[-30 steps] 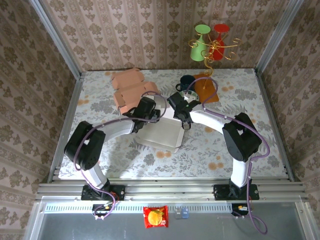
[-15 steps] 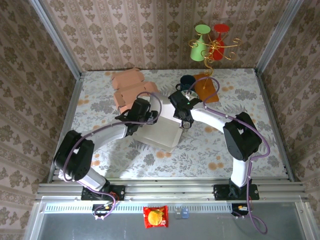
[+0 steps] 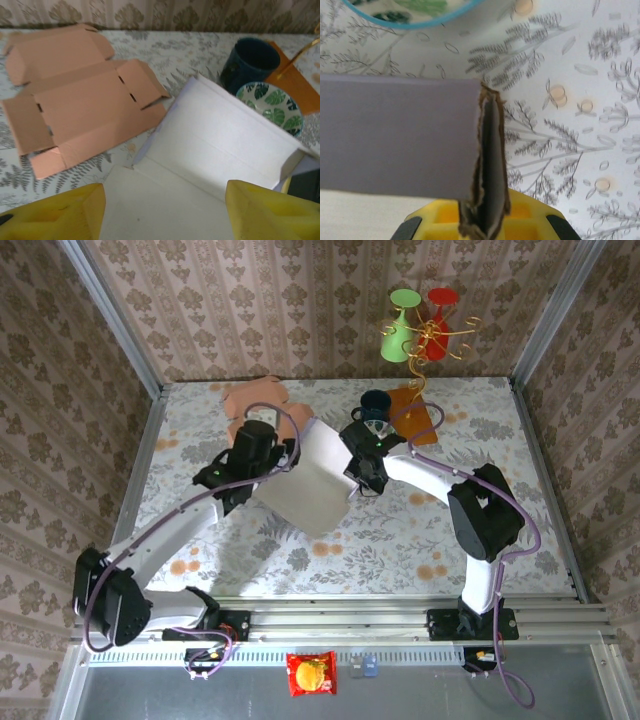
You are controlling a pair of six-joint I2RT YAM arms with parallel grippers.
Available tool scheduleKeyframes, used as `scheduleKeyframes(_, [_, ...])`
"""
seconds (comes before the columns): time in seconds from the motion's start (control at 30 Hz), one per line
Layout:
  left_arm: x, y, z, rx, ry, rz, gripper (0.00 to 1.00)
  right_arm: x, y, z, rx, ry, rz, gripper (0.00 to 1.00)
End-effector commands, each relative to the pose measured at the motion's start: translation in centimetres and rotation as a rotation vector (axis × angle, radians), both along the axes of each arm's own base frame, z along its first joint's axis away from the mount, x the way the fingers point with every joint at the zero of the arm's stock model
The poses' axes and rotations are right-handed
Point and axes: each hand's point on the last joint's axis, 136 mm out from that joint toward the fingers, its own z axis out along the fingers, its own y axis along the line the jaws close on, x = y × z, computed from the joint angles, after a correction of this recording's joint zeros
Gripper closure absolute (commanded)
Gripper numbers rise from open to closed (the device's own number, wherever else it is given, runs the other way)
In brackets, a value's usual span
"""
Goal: Fold the paper box
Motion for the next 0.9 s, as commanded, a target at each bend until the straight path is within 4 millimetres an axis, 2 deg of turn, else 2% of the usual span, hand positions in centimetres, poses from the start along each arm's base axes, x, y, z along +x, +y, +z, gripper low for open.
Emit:
scheduleKeyframes(0.0, [-0.6,3.2,2.3,0.022,0.012,0.083,0.36,-3.9,0.1,-1.1,0.098,0.193,-0.116,1.0])
scheduleKeyframes(0.1, [-1.0,5.6,3.5,0.005,0.02,0.128,0.37,-5.3,0.7,-1.0,0.181,0.264,-0.2,1.0])
scheduleKeyframes(0.2, [-1.7,7.9,3.6,-0.015,0.048,0.184,0.39,-6.7,1.4,-1.4,0.268,0.332,-0.286,1.0])
scheduleKeyframes(0.3, [-2.2,10.2,2.2,-0.041,0.113,0.234,0.4,-8.0,1.9,-1.6,0.326,0.385,-0.359,1.0])
scheduleKeyframes(0.4, [-3.1,11.5,0.0,-0.077,0.195,0.261,0.42,-9.3,2.4,-1.6,0.373,0.462,-0.426,1.0])
scheduleKeyframes(0.5, [-3.9,11.5,-2.5,-0.097,0.267,0.25,0.44,-10.5,2.7,-1.8,0.382,0.523,-0.477,1.0])
scheduleKeyframes(0.6, [-4.4,10.8,-4.6,-0.12,0.322,0.219,0.45,-11.5,2.9,-2.0,0.39,0.552,-0.532,1.0])
scheduleKeyframes(0.87, [-5.4,9.2,-9.2,-0.168,0.432,0.172,0.51,-14.2,3.1,-3.6,0.43,0.612,-0.669,1.0])
